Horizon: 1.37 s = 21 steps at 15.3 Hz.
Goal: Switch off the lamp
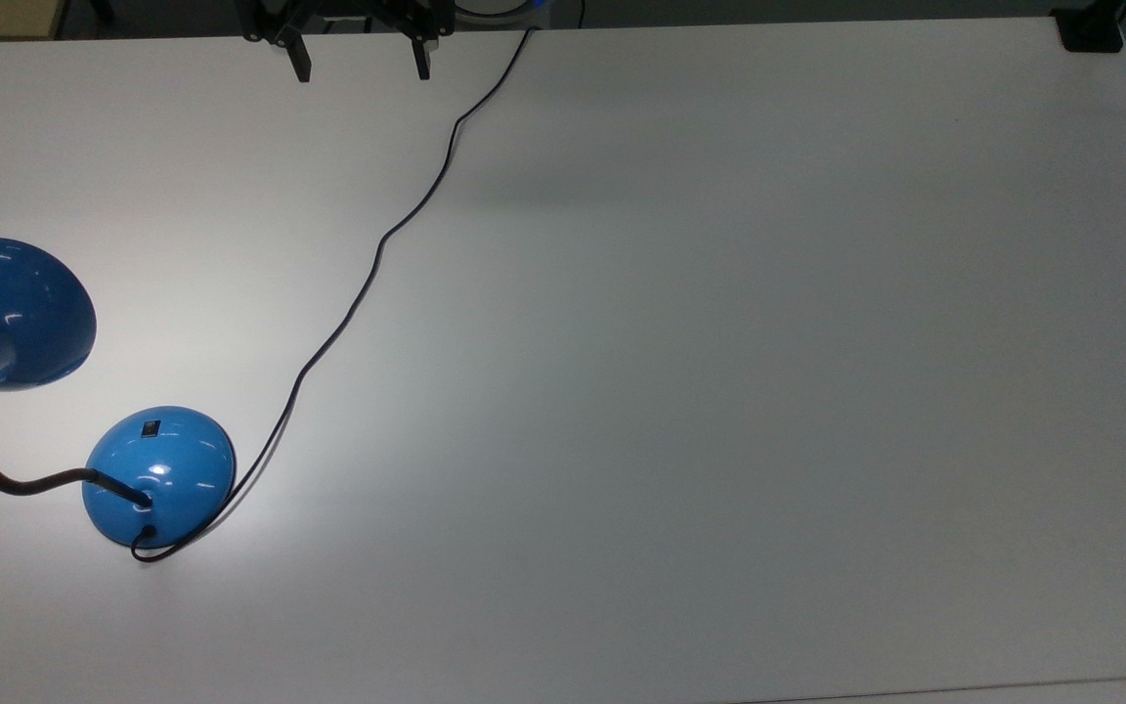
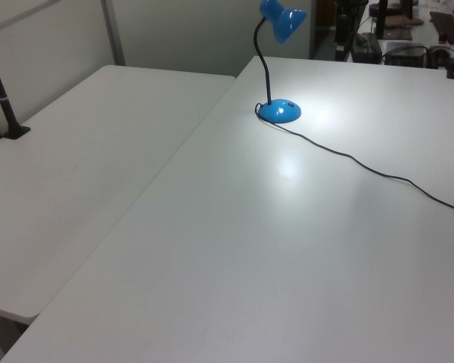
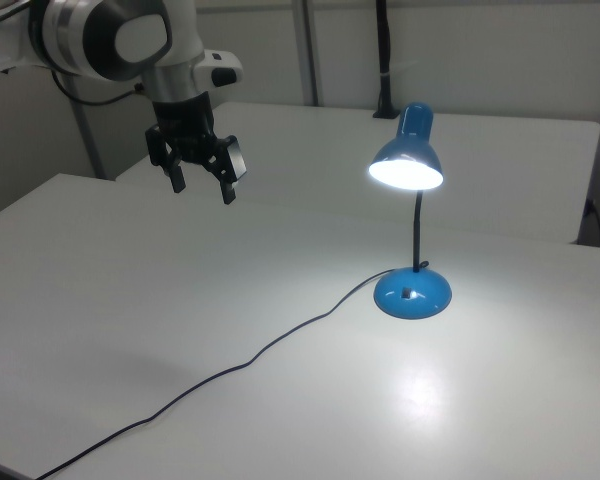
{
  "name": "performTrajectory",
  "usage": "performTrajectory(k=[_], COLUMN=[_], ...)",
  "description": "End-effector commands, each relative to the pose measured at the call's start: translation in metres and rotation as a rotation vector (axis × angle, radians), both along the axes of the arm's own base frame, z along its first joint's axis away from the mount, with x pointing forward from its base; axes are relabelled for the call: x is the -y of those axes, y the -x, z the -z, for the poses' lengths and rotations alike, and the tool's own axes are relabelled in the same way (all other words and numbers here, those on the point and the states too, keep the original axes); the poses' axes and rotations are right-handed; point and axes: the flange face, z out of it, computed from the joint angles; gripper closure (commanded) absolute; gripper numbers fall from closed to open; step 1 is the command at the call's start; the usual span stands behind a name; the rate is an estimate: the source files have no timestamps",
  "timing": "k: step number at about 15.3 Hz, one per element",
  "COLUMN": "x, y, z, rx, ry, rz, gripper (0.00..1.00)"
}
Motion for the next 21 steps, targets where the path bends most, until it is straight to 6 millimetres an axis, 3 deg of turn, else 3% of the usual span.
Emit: performTrajectory(k=[1,15,21], x=[-0.0057,-0.0066,-0.0006], y=[0.0024,0.0040,0.0113], z=[0.0008,0.0005,0.0039], rx=[0.008,0.002,-0.049], ry=[-0.004,-0.004,0.003], rz=[0.003,-0.009,-0.208], gripper=[0.00,0.00,0.00])
